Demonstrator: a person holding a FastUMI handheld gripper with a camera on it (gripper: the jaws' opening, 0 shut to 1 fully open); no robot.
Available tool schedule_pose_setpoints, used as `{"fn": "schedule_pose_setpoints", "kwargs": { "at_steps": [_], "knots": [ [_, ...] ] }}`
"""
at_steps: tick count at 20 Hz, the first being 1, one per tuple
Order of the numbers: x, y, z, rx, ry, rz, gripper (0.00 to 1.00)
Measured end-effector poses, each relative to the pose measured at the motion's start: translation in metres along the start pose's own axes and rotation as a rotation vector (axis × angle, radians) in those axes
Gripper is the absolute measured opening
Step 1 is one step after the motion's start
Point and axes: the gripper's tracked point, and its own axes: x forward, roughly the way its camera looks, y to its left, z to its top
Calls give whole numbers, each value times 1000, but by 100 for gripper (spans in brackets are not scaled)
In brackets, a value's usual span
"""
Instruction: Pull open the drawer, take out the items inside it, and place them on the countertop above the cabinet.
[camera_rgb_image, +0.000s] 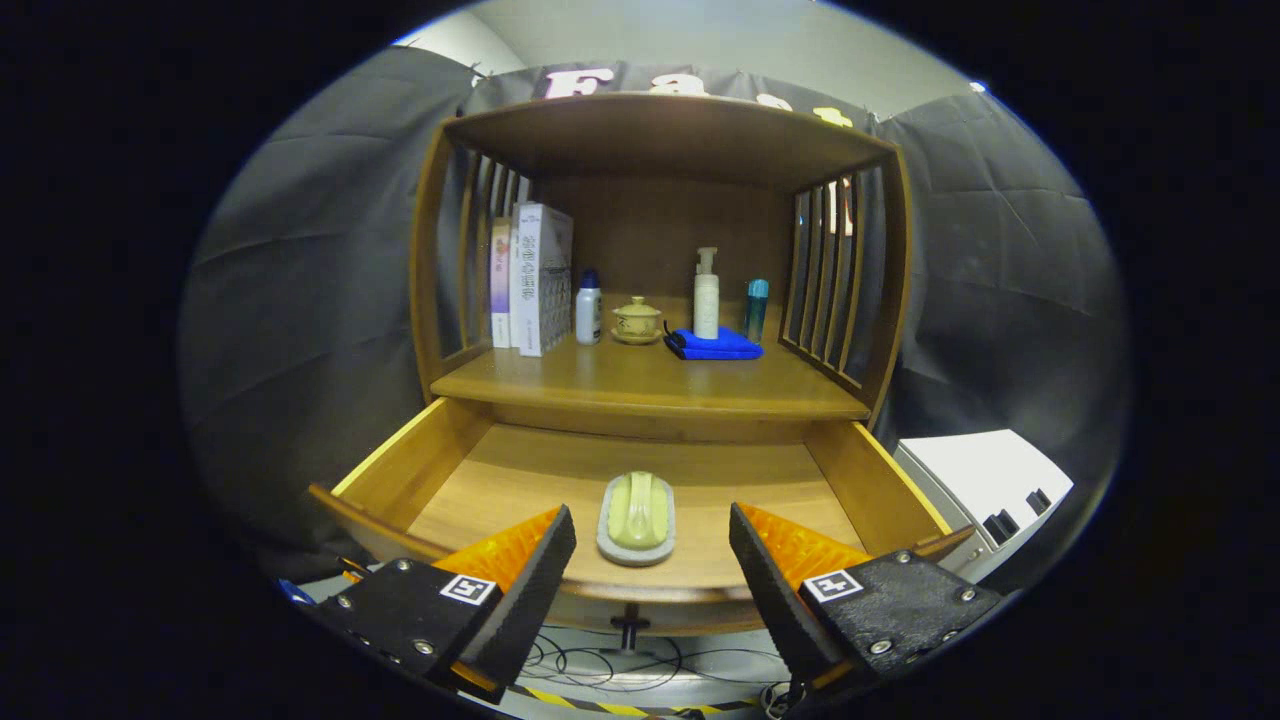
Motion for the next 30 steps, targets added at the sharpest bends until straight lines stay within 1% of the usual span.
{"fn": "schedule_pose_setpoints", "kwargs": {
  "at_steps": [1,2,4,5,6,8,9,12,15,17,20,21,22,23,25,26,28,30],
  "knots": [
    [12,0,6,28,16,-13,96],
    [24,3,8,55,39,-9,96],
    [47,3,7,89,101,-32,96],
    [58,2,3,97,134,-50,96],
    [69,-4,-4,123,171,-92,96],
    [85,3,-18,185,235,-98,95],
    [89,6,-24,193,262,-99,95],
    [104,5,-41,132,340,-111,95],
    [110,5,-57,104,417,-118,95],
    [114,10,-63,87,442,-98,91],
    [123,11,-67,68,457,-88,80],
    [125,8,-70,65,468,-103,77],
    [128,2,-73,61,477,-133,70],
    [129,1,-78,58,490,-140,65],
    [133,8,-79,66,489,-106,40],
    [132,8,-80,73,490,-104,30],
    [131,7,-80,81,483,-107,27],
    [129,11,-80,76,470,-76,22]
  ]
}}
